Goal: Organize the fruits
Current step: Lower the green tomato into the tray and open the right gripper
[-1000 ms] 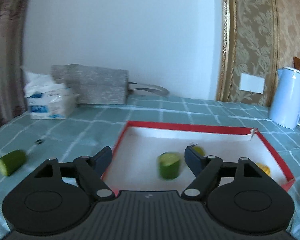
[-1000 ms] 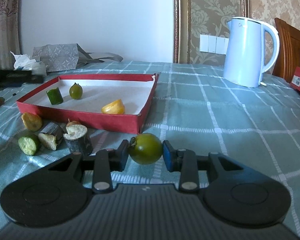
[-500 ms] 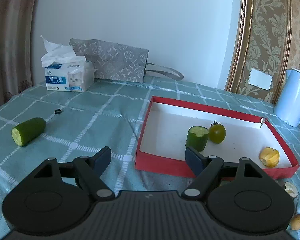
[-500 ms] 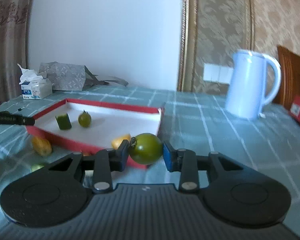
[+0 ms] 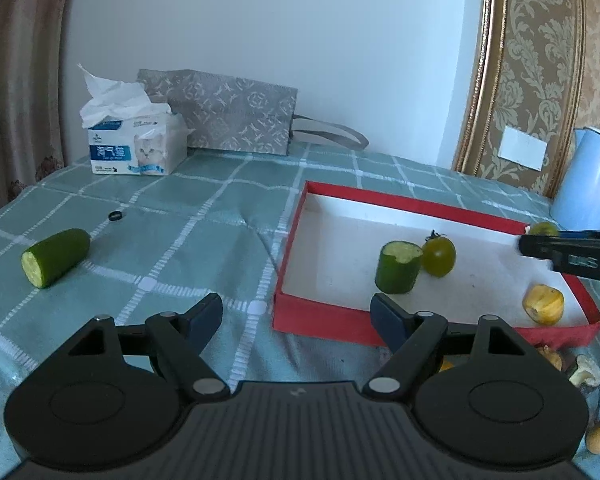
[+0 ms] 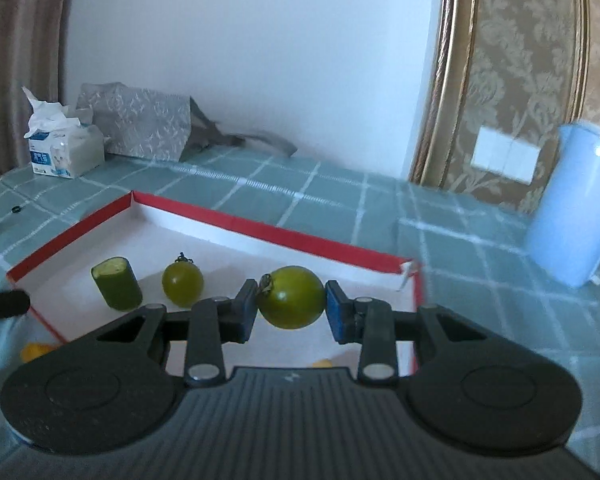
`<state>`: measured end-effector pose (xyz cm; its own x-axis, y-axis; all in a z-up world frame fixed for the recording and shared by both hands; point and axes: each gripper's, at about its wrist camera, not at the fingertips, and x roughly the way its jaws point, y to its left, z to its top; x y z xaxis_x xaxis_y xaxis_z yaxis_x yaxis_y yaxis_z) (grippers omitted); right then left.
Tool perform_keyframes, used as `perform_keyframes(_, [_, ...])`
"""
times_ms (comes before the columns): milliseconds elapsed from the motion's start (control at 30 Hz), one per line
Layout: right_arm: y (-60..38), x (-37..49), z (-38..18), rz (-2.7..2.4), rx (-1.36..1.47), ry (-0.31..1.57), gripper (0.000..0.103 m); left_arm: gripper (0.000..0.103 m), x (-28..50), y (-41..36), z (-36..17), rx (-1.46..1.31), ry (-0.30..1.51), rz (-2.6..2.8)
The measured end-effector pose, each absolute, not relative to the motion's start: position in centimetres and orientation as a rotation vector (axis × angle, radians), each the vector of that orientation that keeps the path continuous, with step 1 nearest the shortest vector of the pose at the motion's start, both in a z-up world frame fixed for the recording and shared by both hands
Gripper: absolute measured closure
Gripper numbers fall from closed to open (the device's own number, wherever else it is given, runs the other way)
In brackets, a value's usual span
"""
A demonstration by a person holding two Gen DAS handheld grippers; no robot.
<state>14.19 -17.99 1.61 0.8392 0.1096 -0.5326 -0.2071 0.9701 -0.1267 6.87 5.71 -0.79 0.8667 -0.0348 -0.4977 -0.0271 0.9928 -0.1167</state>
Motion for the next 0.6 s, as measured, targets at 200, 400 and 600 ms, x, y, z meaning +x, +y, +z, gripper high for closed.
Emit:
perform_keyframes(200, [-16.9,15.3,0.5,0.167,-0.185,0.585,0.069,0.022,6.8,5.2,-0.8,-0.098,0.521,-0.018])
perform_keyframes(400, [-17.9,12.9,2.5,0.150,-0.148,0.497,0.029,0.022,6.7,5.1,-0.9,-0.087,0.522,-0.017])
perform_keyframes(600, [-19.9,9.6,4.7,0.100,-0.119,0.389,0.016,0.021,6.3,4.7,-0.9,-0.058,0.512,-0.018])
